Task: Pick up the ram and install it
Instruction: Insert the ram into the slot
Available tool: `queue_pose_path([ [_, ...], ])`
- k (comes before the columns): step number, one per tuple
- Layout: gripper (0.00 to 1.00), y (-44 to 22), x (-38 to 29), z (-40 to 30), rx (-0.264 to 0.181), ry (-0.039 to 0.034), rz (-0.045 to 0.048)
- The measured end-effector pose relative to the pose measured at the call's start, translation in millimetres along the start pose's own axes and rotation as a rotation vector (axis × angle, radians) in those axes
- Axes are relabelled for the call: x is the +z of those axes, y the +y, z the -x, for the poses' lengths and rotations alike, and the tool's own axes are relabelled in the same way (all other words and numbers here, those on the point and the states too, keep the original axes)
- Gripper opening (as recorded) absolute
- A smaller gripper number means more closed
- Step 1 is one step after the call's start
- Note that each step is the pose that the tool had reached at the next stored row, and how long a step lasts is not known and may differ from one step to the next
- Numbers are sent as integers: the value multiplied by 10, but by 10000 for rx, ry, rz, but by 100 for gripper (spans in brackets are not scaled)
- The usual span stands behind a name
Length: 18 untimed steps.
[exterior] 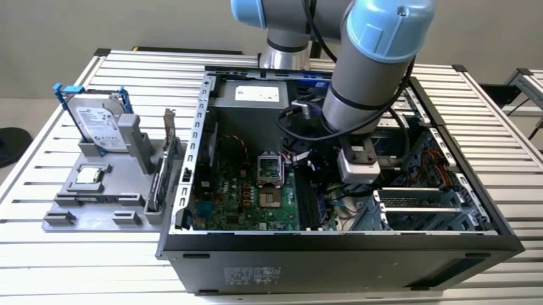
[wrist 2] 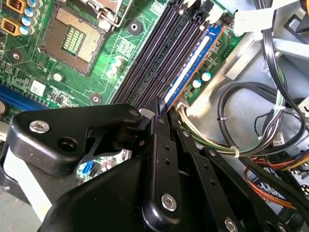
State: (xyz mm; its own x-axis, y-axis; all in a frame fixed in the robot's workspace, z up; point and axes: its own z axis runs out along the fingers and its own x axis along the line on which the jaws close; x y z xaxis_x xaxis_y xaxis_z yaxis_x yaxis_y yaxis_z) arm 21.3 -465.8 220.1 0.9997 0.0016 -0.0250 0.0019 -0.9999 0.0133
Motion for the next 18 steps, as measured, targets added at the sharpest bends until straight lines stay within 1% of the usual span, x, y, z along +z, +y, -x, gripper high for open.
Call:
queue_pose_path([
  [9, 0, 0, 44, -1, 0, 0, 2],
  [18, 0, 18, 56, -1, 0, 0, 2],
])
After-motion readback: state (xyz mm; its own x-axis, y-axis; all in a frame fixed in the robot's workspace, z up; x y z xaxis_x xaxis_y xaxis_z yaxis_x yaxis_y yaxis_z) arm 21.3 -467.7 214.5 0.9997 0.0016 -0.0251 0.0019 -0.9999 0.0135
